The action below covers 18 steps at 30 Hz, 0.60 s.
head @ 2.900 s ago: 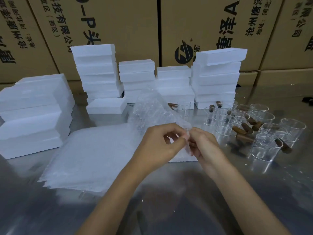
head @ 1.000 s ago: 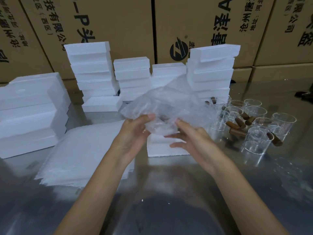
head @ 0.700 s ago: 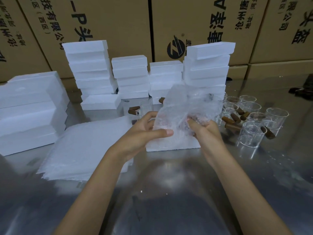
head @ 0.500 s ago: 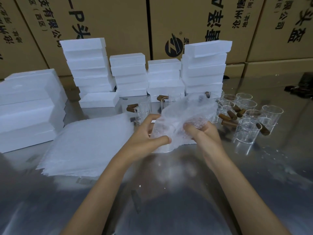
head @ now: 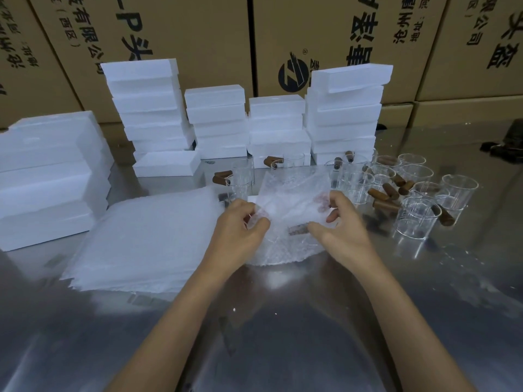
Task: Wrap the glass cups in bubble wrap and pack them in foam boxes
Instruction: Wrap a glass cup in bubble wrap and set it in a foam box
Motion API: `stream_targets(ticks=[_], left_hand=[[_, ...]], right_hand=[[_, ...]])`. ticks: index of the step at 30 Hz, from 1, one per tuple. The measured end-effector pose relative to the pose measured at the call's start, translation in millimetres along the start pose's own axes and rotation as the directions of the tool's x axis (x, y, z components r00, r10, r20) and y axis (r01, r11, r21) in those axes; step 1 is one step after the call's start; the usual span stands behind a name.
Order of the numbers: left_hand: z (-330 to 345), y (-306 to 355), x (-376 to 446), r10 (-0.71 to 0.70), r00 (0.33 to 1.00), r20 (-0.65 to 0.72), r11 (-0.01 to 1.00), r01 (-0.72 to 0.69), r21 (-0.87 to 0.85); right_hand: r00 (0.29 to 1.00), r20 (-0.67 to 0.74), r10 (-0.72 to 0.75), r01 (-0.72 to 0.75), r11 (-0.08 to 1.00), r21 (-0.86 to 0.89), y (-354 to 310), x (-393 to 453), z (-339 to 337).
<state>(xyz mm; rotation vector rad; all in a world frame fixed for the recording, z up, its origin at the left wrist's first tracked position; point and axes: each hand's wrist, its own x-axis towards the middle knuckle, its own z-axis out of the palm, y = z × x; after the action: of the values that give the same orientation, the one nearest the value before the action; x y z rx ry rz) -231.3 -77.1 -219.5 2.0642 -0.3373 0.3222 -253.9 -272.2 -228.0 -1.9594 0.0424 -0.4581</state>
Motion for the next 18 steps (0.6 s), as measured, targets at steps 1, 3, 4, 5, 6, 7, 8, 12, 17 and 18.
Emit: stream_targets(ticks=[1,3,4,5,6,7,8,12,17,18], left_hand=[[0.4,0.7,-0.4,-0.004,1.000,0.005,1.000,0.004,-0.019],[0.8,2.7,-2.3,-0.012,1.000,0.024,0.997,0.014,-0.070],[0.3,3.4,-3.3,-0.010,0.999,0.034,0.996,0.013,-0.086],[-0.4,4.3,-3.9,-0.004,0.999,0.042,0.996,0.008,-0.094],[-0.7,5.4,-4.4,0.006,0.999,0.047,0.996,-0.002,-0.093],[-0.7,6.4,-4.6,0.016,0.999,0.050,0.996,-0.012,-0.086],[-0.5,6.7,-4.4,0.025,0.998,0.052,0.996,-0.021,-0.081],[4.0,3.8,-3.9,0.012,0.997,0.070,1.000,-0.012,-0.002],[7.0,-0.8,-2.2,-0.001,0.992,0.129,0.984,-0.022,0.176],[4.8,0.3,-2.2,-0.006,0.991,0.134,0.986,-0.016,0.164]], right_hand=[[1.000,-0.013,-0.019,0.019,1.000,-0.019,1.0,0.4,-1.0],[0.997,-0.066,-0.031,0.029,0.999,-0.040,2.6,1.1,-2.8],[0.995,-0.093,-0.029,0.026,0.999,-0.035,3.1,1.6,-3.4],[0.993,-0.114,-0.023,0.021,1.000,-0.019,3.4,2.1,-3.8],[0.991,-0.132,-0.019,0.020,1.000,0.003,3.2,2.2,-3.9],[0.988,-0.150,-0.026,0.030,0.999,0.027,2.7,2.2,-3.6],[0.985,-0.170,-0.041,0.050,0.998,0.044,1.8,2.0,-2.5],[0.955,-0.248,-0.160,0.179,0.983,0.053,-7.1,-2.8,8.1],[0.927,-0.039,-0.372,0.370,0.928,-0.051,-14.9,-19.4,29.7],[0.914,0.001,-0.406,0.404,0.910,-0.089,-14.2,-21.6,32.6]])
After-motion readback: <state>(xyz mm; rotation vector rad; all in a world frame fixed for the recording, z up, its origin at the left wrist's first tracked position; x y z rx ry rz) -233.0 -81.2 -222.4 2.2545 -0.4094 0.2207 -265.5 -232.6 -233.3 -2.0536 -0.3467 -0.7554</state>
